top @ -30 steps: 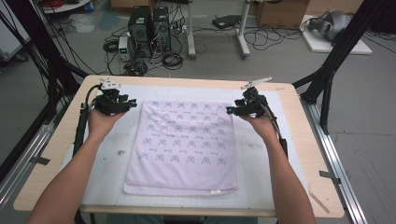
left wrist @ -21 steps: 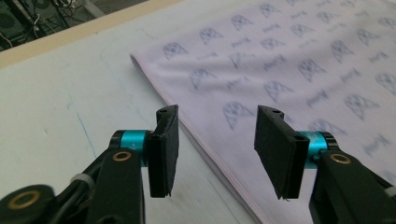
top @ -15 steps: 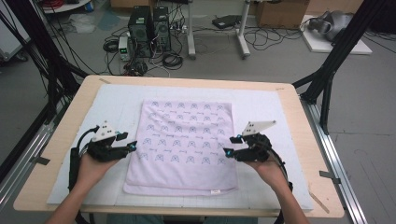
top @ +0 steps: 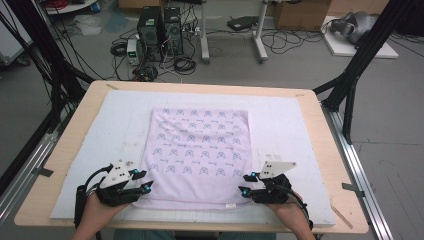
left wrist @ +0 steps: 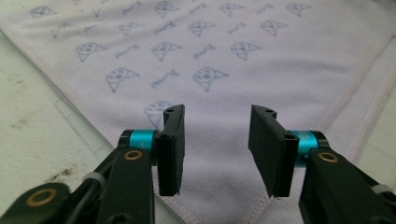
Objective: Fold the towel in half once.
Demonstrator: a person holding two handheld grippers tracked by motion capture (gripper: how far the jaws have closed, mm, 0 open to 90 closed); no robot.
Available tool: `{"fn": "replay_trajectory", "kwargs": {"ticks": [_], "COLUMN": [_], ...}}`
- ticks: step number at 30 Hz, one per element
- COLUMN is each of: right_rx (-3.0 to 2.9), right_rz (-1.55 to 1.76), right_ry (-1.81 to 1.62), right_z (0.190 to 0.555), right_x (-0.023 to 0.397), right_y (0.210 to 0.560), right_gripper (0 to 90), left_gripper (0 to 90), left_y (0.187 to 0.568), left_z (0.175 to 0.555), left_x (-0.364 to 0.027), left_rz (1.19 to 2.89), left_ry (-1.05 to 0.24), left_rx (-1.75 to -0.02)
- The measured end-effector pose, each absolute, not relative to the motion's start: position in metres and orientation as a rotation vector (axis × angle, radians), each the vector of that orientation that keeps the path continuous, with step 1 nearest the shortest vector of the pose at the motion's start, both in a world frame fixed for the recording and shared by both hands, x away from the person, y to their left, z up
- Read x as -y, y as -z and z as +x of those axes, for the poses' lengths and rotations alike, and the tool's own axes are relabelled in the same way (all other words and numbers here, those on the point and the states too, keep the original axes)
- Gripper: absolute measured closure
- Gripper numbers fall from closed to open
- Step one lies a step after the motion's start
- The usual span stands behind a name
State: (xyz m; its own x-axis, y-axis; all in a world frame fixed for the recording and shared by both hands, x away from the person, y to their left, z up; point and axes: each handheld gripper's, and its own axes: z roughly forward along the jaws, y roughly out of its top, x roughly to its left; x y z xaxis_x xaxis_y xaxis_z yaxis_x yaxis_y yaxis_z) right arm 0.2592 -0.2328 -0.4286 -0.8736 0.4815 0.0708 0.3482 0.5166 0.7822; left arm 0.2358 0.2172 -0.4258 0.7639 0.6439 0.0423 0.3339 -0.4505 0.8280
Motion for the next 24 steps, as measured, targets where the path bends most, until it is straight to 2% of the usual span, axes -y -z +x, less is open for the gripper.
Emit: {"fn": "replay_trajectory", "kwargs": {"ticks": [3, 7, 9, 12, 15, 24], "right_rx": [-2.637, -2.667, -2.655, -2.648, -2.666, -2.664], "right_rz": [0.708, 0.691, 0.694, 0.690, 0.683, 0.669], "right_ry": [-1.269, -1.221, -1.230, -1.226, -1.220, -1.241], "right_z": [0.256, 0.253, 0.253, 0.253, 0.254, 0.256], "right_x": [0.230, 0.227, 0.228, 0.228, 0.226, 0.227], "right_y": [0.437, 0.445, 0.446, 0.447, 0.445, 0.435], "right_gripper": [60.4, 63.6, 68.8, 79.5, 86.5, 88.1], "left_gripper": [67.1, 68.1, 68.1, 81.9, 87.5, 89.7], "left_y": [0.433, 0.442, 0.445, 0.447, 0.447, 0.437], "left_z": [0.235, 0.234, 0.233, 0.231, 0.231, 0.228], "left_x": [-0.220, -0.224, -0.226, -0.226, -0.224, -0.227], "left_rz": [2.090, 2.121, 2.124, 2.125, 2.117, 2.101], "left_ry": [-0.407, -0.355, -0.357, -0.366, -0.369, -0.371], "left_rx": [-0.732, -0.762, -0.772, -0.763, -0.772, -0.768]}}
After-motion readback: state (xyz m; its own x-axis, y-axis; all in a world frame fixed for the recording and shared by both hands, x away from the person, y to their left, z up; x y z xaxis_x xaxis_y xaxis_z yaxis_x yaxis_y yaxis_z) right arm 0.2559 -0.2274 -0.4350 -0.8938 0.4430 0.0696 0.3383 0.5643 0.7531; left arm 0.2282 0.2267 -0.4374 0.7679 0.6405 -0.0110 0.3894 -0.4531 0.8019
